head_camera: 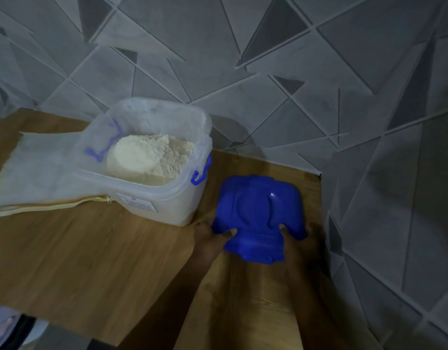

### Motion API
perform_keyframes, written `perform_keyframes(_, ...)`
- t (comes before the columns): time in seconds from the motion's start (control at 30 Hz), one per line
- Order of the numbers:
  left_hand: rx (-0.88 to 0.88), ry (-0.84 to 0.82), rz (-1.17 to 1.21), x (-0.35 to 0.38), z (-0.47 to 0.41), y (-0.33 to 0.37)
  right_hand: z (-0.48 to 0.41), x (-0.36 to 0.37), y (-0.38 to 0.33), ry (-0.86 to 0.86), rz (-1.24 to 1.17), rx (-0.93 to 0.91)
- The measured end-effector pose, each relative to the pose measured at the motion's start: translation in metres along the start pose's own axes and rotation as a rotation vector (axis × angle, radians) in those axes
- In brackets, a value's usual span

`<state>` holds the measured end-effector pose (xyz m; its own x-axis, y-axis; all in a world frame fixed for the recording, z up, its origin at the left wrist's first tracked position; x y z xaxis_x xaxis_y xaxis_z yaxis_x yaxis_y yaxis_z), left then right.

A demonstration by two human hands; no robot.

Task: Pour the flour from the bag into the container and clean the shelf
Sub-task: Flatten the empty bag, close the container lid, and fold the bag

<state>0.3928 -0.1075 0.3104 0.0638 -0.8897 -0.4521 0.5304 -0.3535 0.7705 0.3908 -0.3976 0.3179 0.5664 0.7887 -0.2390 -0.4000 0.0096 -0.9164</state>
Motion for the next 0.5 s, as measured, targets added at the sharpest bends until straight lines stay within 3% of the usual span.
perform_keyframes(0.17,0.158,0.034,-0.055,-0.013,0.014,0.036,0.009,-0.017,0.008,0.049,-0.095,-0.02)
perform_keyframes(0.3,0.333,0.091,-0.07,-0.032,0.036,0.071,0.034,-0.033,-0.024,0.125,-0.24,-0.055)
perform_keyframes(0.5,0.428,0.131,-0.149,-0.061,0.063,0.096,0.053,-0.041,-0.056,0.162,-0.473,-0.128)
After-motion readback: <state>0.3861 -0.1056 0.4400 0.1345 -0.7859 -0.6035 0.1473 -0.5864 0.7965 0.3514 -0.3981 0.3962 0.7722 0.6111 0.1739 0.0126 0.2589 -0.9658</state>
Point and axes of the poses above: each hand's wrist, its own z-axis away from the middle knuckle, its own x-axis out of the palm, y = z × x, the point moved 10 cm from there along -z, towards the middle knuckle, and after that the axes turned 15 degrees about -z, right-handed, at the moved point
